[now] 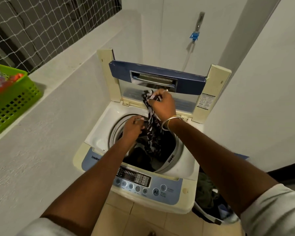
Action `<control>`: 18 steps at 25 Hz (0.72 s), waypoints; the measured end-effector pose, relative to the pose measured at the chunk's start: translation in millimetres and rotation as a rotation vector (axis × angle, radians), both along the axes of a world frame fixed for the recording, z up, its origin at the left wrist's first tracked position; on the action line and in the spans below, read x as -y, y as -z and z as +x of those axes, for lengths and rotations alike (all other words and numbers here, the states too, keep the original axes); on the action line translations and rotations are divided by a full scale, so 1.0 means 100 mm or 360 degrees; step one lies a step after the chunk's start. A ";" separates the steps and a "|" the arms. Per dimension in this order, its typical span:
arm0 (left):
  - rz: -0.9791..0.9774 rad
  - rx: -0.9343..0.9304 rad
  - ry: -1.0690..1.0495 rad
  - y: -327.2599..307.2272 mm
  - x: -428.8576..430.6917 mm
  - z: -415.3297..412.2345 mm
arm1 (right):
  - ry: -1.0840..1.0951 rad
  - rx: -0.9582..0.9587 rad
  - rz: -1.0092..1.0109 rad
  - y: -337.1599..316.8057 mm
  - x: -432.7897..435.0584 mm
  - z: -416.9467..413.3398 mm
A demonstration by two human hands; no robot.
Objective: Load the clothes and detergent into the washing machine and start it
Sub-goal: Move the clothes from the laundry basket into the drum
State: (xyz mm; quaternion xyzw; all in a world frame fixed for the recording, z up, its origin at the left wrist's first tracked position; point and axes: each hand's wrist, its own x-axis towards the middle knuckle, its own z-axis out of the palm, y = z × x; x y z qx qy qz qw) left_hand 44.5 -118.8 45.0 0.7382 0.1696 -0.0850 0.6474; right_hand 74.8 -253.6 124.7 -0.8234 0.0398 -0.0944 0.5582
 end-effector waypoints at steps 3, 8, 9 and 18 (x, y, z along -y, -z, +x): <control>0.0203 -0.0074 -0.0025 0.18 -0.09 0.00 | -0.0267 -0.0621 -0.0209 0.47 0.14 -0.08; 0.0429 -0.0127 0.0143 0.36 0.12 -0.15 | -0.0111 -0.0854 -0.0202 0.94 0.52 -0.28; 0.0449 -0.0078 0.0168 0.37 0.23 -0.18 | -0.0067 -0.0824 -0.0159 1.00 0.61 -0.28; 0.0560 0.0615 0.0226 0.32 1.91 -0.65 | 0.0506 -0.0339 0.0125 1.06 1.70 -1.04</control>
